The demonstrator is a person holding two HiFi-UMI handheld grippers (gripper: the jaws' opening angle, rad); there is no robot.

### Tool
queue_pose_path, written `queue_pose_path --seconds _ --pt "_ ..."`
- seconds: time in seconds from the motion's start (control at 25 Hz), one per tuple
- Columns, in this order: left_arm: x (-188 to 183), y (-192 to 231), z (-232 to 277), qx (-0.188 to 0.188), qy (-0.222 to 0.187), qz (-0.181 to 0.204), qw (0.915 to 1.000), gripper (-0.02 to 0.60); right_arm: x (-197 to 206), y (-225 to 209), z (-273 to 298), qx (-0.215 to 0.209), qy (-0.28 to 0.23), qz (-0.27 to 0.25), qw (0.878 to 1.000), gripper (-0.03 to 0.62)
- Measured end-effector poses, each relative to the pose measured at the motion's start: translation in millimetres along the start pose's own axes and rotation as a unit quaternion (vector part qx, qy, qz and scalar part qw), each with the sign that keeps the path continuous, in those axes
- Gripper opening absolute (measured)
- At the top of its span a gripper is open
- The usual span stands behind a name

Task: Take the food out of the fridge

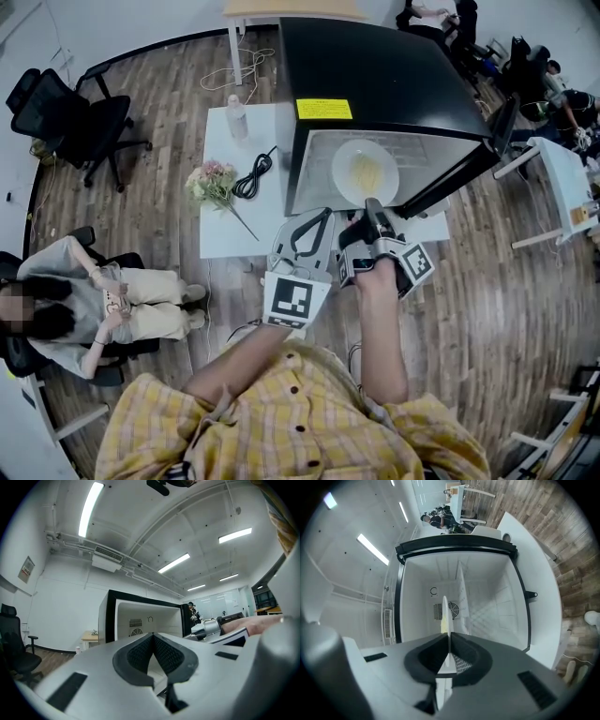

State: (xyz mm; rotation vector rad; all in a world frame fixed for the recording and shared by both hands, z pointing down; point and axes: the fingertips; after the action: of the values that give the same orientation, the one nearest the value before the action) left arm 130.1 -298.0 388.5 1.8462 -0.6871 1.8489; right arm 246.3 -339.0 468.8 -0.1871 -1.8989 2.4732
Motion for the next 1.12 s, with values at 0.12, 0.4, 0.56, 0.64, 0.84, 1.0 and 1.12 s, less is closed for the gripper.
queue_pose_path --seconds 0.12,0.4,0.56,0.64,0.84,1.0,1.12 --pt "0.2 -1.5 -2.5 0.001 0.0 -0.001 1.0 0.008 4.6 -1.2 -12.7 -0.002 0.0 -0.001 1.0 0.018" --pt "0.7 -3.2 -9.0 0.003 -0.003 -0.003 1.0 0.008 17.8 -7.1 -31.6 -0.003 0.002 -0.002 1.0 0.018" --pt "0.1 -7.4 -9.8 0.005 -0.003 -0.005 1.0 0.008 20.1 -6.7 -42.5 -0.005 0.002 -0.008 1.0 0.018" --pt "-1.3 -9.1 -9.7 0.005 -0.004 -0.005 1.0 0.008 22.4 -3.1 -46.8 -0.009 0.005 -0.011 1.0 0.018" --pt "-1.0 -10.0 -12.5 0.007 -0.005 -0.007 0.9999 0.008 33.3 0.7 -55.6 -0.013 0.011 -0.024 1.0 0.018" --pt "-1.4 -9.9 -13.2 0.006 -0.005 -0.009 0.9999 0.008 39.1 2.0 -60.1 -0.011 0.018 -0.032 0.999 0.018" --pt "-0.8 -12.8 -14.7 0.008 -0.005 -0.011 0.9999 0.008 42.0 3.8 -65.1 -0.012 0.019 -0.035 0.999 0.018"
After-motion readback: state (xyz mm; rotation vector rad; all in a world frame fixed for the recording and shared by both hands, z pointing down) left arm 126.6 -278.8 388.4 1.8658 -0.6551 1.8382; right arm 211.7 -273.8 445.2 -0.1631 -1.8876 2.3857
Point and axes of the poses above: the fingertips, and each gripper's own axes: z forward along the fingers, y to its left, x out of its underside, and after that the axes turned 12 degrees about x, right-handed
